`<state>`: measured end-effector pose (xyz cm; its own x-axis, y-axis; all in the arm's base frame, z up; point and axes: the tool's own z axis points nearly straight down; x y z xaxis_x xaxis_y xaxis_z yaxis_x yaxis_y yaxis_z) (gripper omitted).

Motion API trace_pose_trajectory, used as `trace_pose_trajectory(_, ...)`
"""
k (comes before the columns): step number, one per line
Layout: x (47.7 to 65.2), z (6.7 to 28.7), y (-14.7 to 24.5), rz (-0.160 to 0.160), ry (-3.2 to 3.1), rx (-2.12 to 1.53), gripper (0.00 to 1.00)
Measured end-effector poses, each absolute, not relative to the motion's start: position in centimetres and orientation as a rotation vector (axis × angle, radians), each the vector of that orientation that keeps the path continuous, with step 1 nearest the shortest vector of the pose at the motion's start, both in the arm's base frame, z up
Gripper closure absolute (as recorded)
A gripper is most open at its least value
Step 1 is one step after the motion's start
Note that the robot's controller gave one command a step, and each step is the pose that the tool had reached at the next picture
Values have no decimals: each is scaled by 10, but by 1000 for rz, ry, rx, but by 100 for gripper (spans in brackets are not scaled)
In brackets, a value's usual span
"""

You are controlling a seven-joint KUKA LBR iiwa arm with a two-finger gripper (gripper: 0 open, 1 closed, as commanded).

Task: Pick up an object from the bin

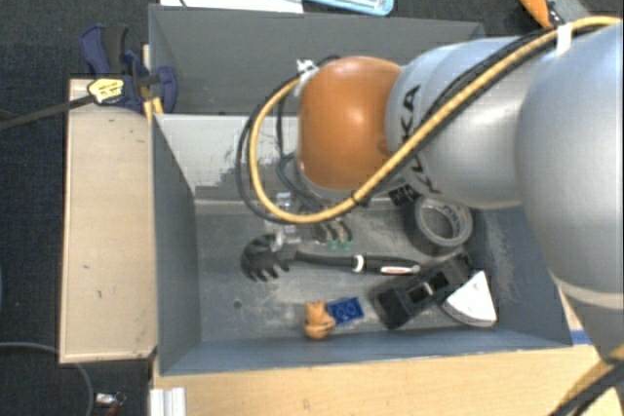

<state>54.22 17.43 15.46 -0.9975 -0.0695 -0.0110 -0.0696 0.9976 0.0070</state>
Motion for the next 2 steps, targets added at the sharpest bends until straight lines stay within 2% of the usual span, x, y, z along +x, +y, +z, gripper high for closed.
trace_pose_trajectory(1, 551, 189, 163, 10, 3130, -48, 100)
trace_pose_trajectory(2, 555, 121, 154, 18, 3122, -50, 100)
